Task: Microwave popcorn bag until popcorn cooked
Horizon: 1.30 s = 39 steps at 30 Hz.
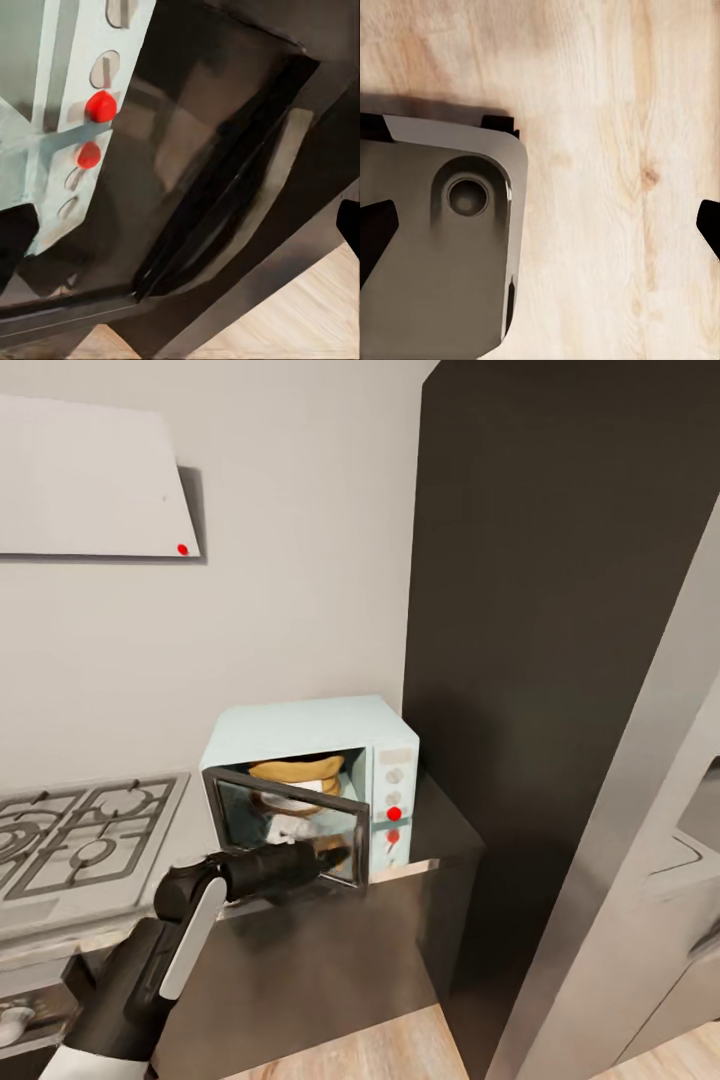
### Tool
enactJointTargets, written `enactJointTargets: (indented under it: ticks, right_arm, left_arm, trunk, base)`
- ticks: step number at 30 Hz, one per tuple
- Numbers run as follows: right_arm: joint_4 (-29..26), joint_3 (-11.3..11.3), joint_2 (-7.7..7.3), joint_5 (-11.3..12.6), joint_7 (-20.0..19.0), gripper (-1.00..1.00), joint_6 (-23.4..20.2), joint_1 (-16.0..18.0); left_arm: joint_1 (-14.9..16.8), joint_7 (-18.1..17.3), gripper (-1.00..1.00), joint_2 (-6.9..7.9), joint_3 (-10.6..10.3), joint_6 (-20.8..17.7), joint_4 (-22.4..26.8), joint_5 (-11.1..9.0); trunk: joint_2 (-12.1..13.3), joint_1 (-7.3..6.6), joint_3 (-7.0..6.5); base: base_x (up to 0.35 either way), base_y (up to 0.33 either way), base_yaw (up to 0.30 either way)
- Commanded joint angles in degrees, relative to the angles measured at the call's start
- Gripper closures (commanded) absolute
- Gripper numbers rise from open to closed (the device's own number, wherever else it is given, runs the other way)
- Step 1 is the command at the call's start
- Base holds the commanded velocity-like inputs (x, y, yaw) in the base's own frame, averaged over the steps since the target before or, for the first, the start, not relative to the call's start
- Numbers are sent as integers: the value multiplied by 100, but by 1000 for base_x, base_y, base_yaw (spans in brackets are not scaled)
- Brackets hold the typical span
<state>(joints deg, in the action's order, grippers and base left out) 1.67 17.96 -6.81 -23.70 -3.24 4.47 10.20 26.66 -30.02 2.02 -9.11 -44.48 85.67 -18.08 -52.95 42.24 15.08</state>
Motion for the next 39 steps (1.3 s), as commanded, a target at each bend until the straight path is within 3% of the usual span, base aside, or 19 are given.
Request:
enactJointTargets:
  ticks: [1,3,5,8,13,18,23,39]
  right_arm:
    - [18,49,-4,-39,-10,-100,34,8]
    - [18,50,-4,-33,-5,-100,35,8]
    - [18,51,-4,-26,-3,-100,37,8]
    - [18,57,0,-22,-2,-100,39,8]
    - [18,67,5,-17,-1,-100,30,8]
    - [18,67,5,-20,-1,-100,27,8]
    - [18,67,5,-20,-1,-100,27,8]
    - [18,64,-16,-20,-7,-100,34,8]
  left_arm:
    - [6,215,-100,-1,-110,-35,3,-25]
    - [6,818,-100,-24,-450,-35,2,-28]
    - [6,1153,-100,-106,-625,-35,-3,-25]
    - [6,1536,-100,-230,-719,-35,-6,-26]
    - [6,2679,-100,-443,-1105,-35,0,-28]
    - [6,3082,-100,-548,-1178,-36,8,-26]
    - [6,3909,-100,-739,-1187,-43,11,-29]
    - [6,4048,-100,-733,-1134,-35,11,-29]
  trunk:
    - [-5,2,7]
    - [-5,2,7]
    - [-5,2,7]
    - [-5,2,7]
    - [-5,2,7]
    - [-5,2,7]
    - [-5,2,7]
    - [-5,2,7]
  base:
    - [60,0,0]
    - [23,0,0]
    - [8,0,0]
    - [2,0,0]
    - [0,0,-175]
    - [0,0,-239]
    - [0,0,-241]
    - [129,0,-25]
